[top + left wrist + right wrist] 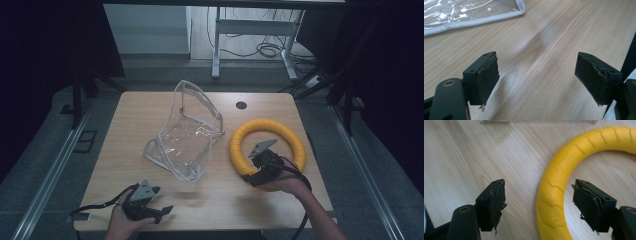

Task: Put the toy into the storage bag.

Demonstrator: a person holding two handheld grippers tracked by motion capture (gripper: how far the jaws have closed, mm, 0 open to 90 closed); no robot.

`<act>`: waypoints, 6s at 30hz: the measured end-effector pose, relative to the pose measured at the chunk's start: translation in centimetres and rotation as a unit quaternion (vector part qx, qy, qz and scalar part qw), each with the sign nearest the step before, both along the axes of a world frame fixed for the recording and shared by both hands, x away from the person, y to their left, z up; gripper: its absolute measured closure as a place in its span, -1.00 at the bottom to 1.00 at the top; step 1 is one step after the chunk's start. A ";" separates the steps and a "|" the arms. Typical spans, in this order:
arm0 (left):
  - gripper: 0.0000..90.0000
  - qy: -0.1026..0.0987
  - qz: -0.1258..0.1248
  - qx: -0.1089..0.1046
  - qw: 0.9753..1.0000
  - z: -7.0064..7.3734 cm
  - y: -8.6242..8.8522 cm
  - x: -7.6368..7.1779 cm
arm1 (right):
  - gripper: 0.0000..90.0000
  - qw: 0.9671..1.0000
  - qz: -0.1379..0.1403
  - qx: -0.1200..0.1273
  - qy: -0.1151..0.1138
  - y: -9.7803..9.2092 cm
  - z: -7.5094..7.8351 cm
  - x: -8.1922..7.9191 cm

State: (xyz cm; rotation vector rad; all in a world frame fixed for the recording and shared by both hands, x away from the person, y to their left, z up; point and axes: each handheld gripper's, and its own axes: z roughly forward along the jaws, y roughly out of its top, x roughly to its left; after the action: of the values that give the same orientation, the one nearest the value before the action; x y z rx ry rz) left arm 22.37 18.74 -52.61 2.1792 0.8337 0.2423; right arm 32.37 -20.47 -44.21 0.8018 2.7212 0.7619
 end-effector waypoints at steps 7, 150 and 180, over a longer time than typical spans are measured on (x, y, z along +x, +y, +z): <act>-0.58 0.001 0.000 -0.001 1.000 0.0 0.0 0.0 | -0.40 0.999 0.006 -0.044 0.027 0.0 -1.0 0.9; -0.56 0.001 0.001 -0.001 1.000 -0.1 -0.1 0.2 | 0.14 0.915 -0.031 0.399 -0.052 -1.7 8.0 3.4; -0.57 0.007 -0.003 -0.002 1.000 -0.2 -0.2 0.1 | 0.14 0.870 -0.030 0.485 -0.087 1.7 8.5 2.1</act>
State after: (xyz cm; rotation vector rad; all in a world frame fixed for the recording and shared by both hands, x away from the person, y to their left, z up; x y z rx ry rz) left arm 22.48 18.56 -52.77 2.1822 0.8343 0.2213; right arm 34.52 -18.74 -35.72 0.8881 2.0157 2.1132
